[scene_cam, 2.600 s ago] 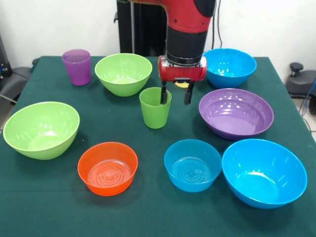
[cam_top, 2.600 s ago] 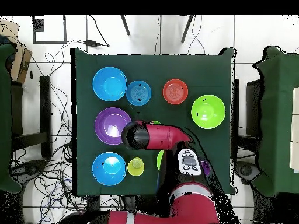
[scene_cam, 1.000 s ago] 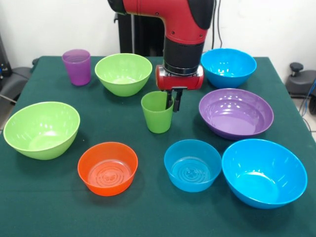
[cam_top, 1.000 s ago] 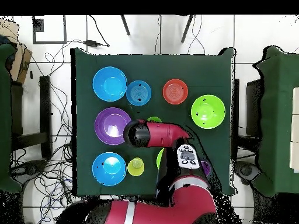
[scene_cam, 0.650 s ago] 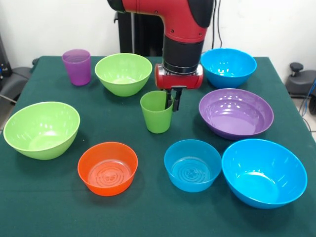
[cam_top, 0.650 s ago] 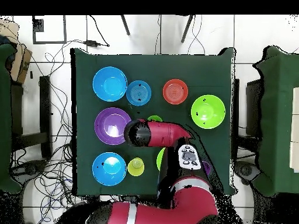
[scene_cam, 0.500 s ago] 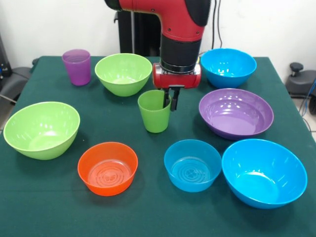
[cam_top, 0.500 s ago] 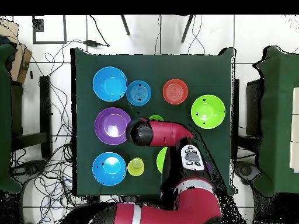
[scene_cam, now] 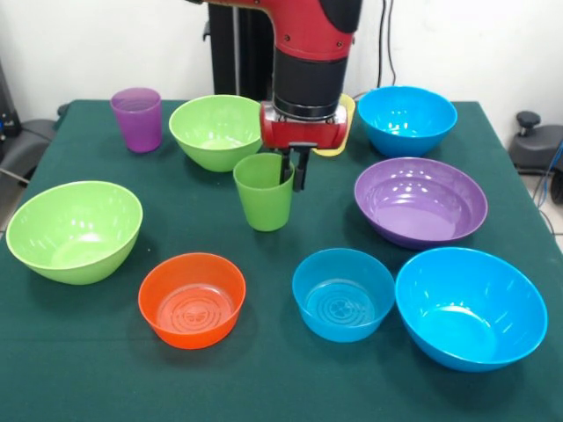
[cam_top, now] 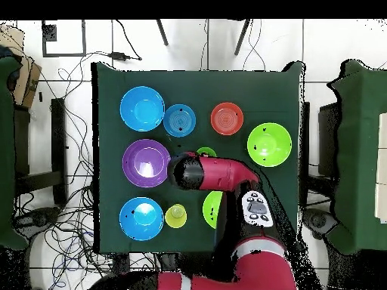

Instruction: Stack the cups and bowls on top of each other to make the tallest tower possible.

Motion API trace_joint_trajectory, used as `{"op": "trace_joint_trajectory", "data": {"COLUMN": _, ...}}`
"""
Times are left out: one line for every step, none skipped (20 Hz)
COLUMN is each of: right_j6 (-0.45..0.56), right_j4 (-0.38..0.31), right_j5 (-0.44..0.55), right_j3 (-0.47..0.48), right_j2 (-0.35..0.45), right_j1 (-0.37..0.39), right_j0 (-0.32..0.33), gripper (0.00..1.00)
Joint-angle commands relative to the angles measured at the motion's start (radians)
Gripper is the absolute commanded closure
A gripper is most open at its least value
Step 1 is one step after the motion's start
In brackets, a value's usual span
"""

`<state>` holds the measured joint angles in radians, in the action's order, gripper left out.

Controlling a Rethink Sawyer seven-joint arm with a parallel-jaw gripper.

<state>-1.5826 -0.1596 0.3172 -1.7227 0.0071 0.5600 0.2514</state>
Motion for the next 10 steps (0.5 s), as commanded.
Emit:
{"op": "trace_joint_trajectory", "data": {"right_j6": -0.034, "right_j4": -0.06, "right_j5": 0.016, "right_j3": -0.089, "right_j2": 0.091, "right_j1": 0.029, "right_j0": 0.031, "gripper": 1.0}}
{"op": "trace_joint_trajectory", "data": {"right_j6": -0.032, "right_j4": -0.061, "right_j5": 0.014, "right_j3": -0.096, "right_j2": 0.093, "right_j1": 0.031, "right_j0": 0.036, "gripper": 1.0}}
{"op": "trace_joint_trajectory", "data": {"right_j6": -0.031, "right_j4": -0.063, "right_j5": 0.007, "right_j3": -0.105, "right_j2": 0.095, "right_j1": 0.036, "right_j0": 0.042, "gripper": 1.0}}
{"op": "trace_joint_trajectory", "data": {"right_j6": -0.031, "right_j4": -0.064, "right_j5": 0.005, "right_j3": -0.11, "right_j2": 0.096, "right_j1": 0.039, "right_j0": 0.044, "gripper": 1.0}}
{"op": "trace_joint_trajectory", "data": {"right_j6": -0.03, "right_j4": -0.065, "right_j5": 0.005, "right_j3": -0.107, "right_j2": 0.097, "right_j1": 0.038, "right_j0": 0.046, "gripper": 1.0}}
{"op": "trace_joint_trajectory", "data": {"right_j6": -0.029, "right_j4": -0.066, "right_j5": 0.003, "right_j3": -0.106, "right_j2": 0.098, "right_j1": 0.037, "right_j0": 0.048, "gripper": 1.0}}
{"op": "trace_joint_trajectory", "data": {"right_j6": -0.025, "right_j4": -0.067, "right_j5": -0.001, "right_j3": -0.1, "right_j2": 0.102, "right_j1": 0.028, "right_j0": 0.052, "gripper": 1.0}}
{"op": "trace_joint_trajectory", "data": {"right_j6": -0.023, "right_j4": -0.069, "right_j5": -0.004, "right_j3": -0.097, "right_j2": 0.105, "right_j1": 0.023, "right_j0": 0.055, "gripper": 1.0}}
{"op": "trace_joint_trajectory", "data": {"right_j6": -0.02, "right_j4": -0.071, "right_j5": -0.009, "right_j3": -0.087, "right_j2": 0.109, "right_j1": 0.011, "right_j0": 0.06, "gripper": 1.0}}
{"op": "trace_joint_trajectory", "data": {"right_j6": -0.02, "right_j4": -0.071, "right_j5": -0.012, "right_j3": -0.086, "right_j2": 0.111, "right_j1": 0.006, "right_j0": 0.062, "gripper": 1.0}}
